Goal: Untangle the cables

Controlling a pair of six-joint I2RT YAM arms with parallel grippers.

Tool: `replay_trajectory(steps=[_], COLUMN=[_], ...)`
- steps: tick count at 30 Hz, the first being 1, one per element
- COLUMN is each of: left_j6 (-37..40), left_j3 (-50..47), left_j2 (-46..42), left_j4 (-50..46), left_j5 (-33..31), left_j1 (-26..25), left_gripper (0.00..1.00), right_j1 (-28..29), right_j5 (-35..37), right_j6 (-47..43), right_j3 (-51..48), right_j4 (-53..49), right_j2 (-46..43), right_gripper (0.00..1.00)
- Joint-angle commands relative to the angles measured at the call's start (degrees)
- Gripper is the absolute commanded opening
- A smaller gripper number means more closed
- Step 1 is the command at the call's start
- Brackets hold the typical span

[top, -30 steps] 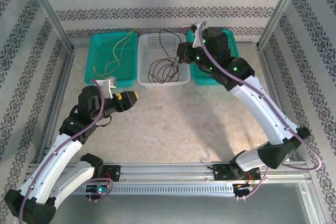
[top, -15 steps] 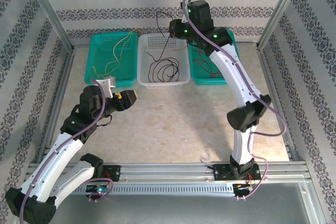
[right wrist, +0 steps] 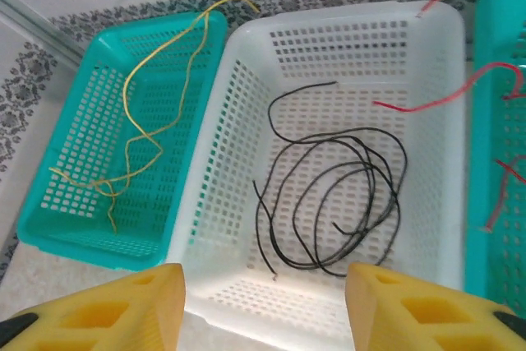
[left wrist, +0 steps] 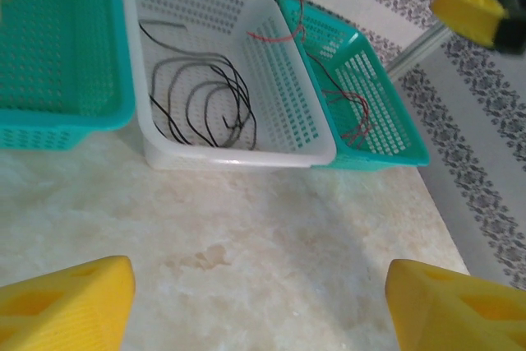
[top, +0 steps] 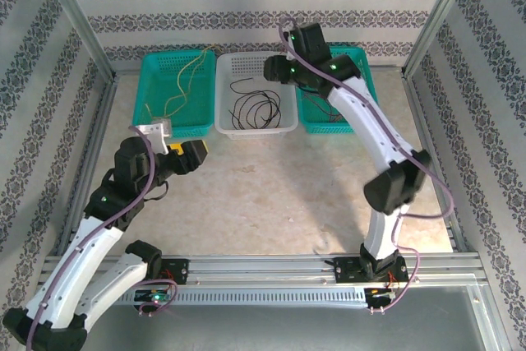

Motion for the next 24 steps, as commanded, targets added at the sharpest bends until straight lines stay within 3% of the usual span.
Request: replay_trajectory(steps=[1, 4, 5, 7, 8, 9, 10, 13, 16, 18, 21, 24], left_j6=[3.8, 6.2, 7.4, 7.1, 7.6, 9.9, 12.6, 19.9, 20.6, 24.4, 32.3, 33.3], left_j3=[2.8, 2.3, 1.7, -1.4, -3.8, -7.3, -10.6, -22.1, -22.6, -22.3, -23.3, -22.7], left_j2=[-2.3, -3.8, -4.0, -4.1, -4.5, -5.3, -6.0, -7.2, -0.1, 5.8, 15.6, 25.4], left_j4=[-5.0, -5.2, -4.1, -0.2, 2.7, 8.3, 14.0, 34.9, 37.7, 39.8, 47.8, 52.6], left_j5=[-7.8, -16.4, -18.9, -25.2, -27.9, -28.6, -29.2, -31.8, -39.7, -39.9, -37.1, -41.3], left_j1=[1.1, 1.1, 1.0, 1.1, 1.0, 1.1, 1.0, 1.0, 1.1, 1.2, 1.7, 3.1], left_gripper=[0.83, 0.88, 0.96, 0.99, 0.99, 1.00, 0.99, 0.99, 0.99, 0.99, 0.99, 0.99], right_j1=[0.8, 1.1, 1.4, 2.1, 2.4, 2.4, 2.4, 2.2, 0.5, -1.5, -3.5, -4.1], right_j5=[3.6, 4.1, 3.9, 5.6, 6.8, 6.6, 7.1, 19.9, 33.8, 36.5, 39.3, 43.7], right_j6=[0.1, 0.2, 0.4, 0.3, 0.1, -0.9, -1.2, 4.6, 10.5, 8.1, 1.9, -4.6], right_j3=[-13.5, -32.1, -37.4, -47.6, -52.9, -58.3, -63.1, -79.9, -95.8, -100.8, -102.2, -101.3], right_j4=[8.1, 15.7, 17.8, 21.0, 23.1, 25.3, 26.5, 30.6, 35.3, 36.3, 35.6, 39.8], right_j2=[-14.1, -28.4, -32.8, -42.2, -47.3, -52.1, -56.1, -69.1, -82.6, -89.7, -91.6, -85.1], right_gripper=[0.57, 0.61, 0.63, 0.68, 0.77, 0.97, 0.98, 0.98, 0.98, 0.98, 0.98, 0.98])
